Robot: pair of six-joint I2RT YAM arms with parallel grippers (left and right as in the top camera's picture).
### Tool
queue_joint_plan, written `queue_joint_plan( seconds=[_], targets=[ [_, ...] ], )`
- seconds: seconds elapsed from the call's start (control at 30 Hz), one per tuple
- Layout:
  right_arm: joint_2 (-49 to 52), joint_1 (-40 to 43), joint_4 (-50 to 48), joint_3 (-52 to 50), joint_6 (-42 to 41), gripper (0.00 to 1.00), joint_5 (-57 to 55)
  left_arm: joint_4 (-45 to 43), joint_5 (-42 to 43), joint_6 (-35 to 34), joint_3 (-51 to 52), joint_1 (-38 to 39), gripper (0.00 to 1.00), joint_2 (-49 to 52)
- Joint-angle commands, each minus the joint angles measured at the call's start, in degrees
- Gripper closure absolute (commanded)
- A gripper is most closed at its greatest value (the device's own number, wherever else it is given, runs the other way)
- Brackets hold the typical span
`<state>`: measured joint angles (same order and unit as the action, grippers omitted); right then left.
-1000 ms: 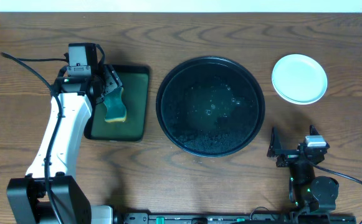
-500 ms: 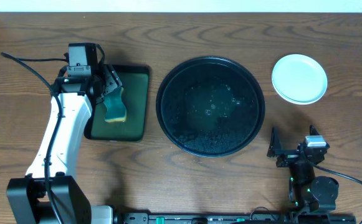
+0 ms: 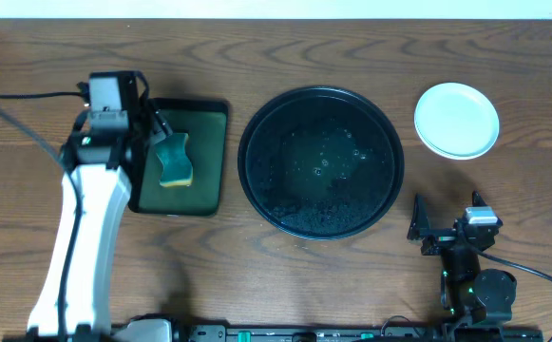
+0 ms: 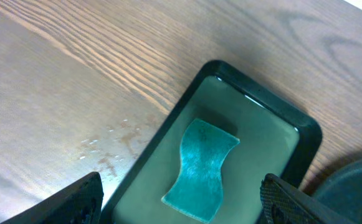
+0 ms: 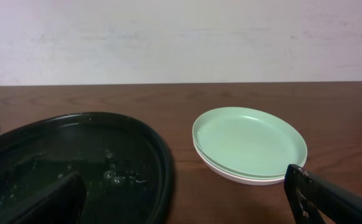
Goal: Clean dirty plates on tray and stack at the side
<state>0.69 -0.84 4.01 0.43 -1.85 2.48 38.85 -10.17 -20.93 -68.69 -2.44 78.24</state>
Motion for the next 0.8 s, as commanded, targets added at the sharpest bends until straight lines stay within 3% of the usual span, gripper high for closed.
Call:
queue_joint_plan(
  seconds=[0.0,0.13,0.17,0.27,0.5,0.77],
  targets=[
    [-0.3,0.6,0.2,-0.1,1.1,0.01,-0.9,0.7,-0.5,1.3,4.0,-0.2,0.18,-5.2],
    [-0.3,0.6,0.3,-0.1,1.1,0.01,-1.0,-5.2,7.8,7.1,14.7,-0.2,0.19,-15.6],
    [-0.3,0.6,0.3,-0.1,1.1,0.01,-1.0,-10.3,12.8,12.7,24.3,-0.1,0.18,-24.6],
    [-0.3,0.6,0.2,-0.1,1.1,0.01,-0.9,-13.1,13.8,18.6,35.7,-0.1,0.19,-35.5],
    [-0.3,0.6,0.2,-0.1,1.1,0.01,-1.0,-21.2,13.8,19.2,51.9,-0.1,0.19,-53.3],
    [-0.3,0.6,0.2,-0.1,1.1,0.01,-1.0,-30.8,13.6,19.2,59.6,-0.1,0.19,-63.9]
  ],
)
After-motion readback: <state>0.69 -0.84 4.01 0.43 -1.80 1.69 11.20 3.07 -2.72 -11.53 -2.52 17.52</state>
